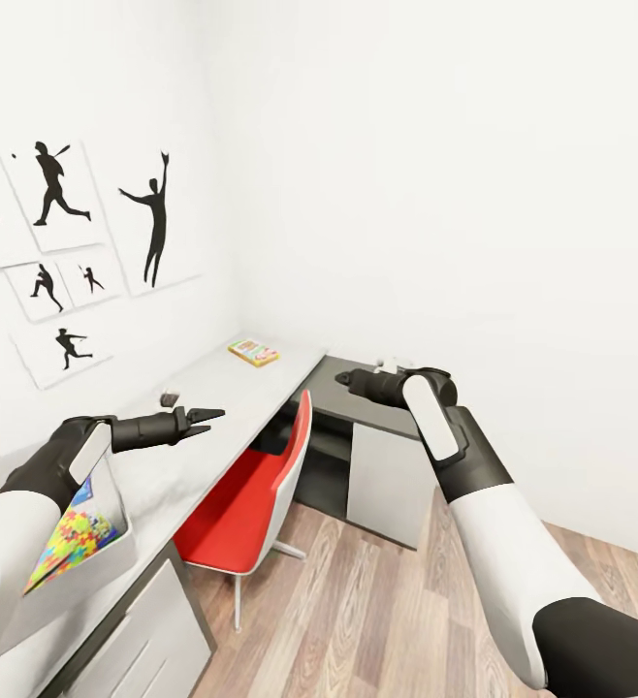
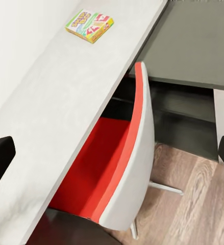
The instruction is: Put all the toys in the child's room - the three board games (two on the bed and one on the table), the two jigsaw puzzles on the table, and the tennis ball on the table - inside the toy box on the table in the child's room.
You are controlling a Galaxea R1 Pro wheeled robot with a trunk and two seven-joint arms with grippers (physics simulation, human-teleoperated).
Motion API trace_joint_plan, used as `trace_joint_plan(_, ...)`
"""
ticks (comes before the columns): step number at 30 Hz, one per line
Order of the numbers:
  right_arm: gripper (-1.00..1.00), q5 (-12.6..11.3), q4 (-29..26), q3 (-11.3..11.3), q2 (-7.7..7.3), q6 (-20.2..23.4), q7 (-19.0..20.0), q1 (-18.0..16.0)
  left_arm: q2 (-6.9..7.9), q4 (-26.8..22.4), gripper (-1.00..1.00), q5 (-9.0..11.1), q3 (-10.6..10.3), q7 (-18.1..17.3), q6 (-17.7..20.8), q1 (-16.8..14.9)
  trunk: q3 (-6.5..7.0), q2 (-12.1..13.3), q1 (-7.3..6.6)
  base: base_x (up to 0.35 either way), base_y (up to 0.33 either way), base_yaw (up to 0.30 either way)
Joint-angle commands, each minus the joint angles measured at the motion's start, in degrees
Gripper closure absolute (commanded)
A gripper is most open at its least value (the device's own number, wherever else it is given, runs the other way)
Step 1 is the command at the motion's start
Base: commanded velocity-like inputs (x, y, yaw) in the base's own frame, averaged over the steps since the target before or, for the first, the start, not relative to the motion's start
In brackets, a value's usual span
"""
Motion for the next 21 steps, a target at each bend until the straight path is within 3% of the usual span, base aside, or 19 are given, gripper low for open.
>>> trace_joint_plan(1,-1.00,-0.57,-0.05,0.05,0.02,0.09,-0.60,-0.06,0.06,0.00,-1.00,0.36,-0.25,0.00,0.31,-0.06,-0.13,-0.13,0.05,0.115,0.000,-0.002)
trace_joint_plan(21,-1.00,-0.43,-0.05,0.05,0.19,0.09,-0.60,-0.06,0.06,0.00,-1.00,0.27,-0.25,0.08,0.31,-0.06,-0.13,-0.13,0.05,0.159,-0.049,0.000)
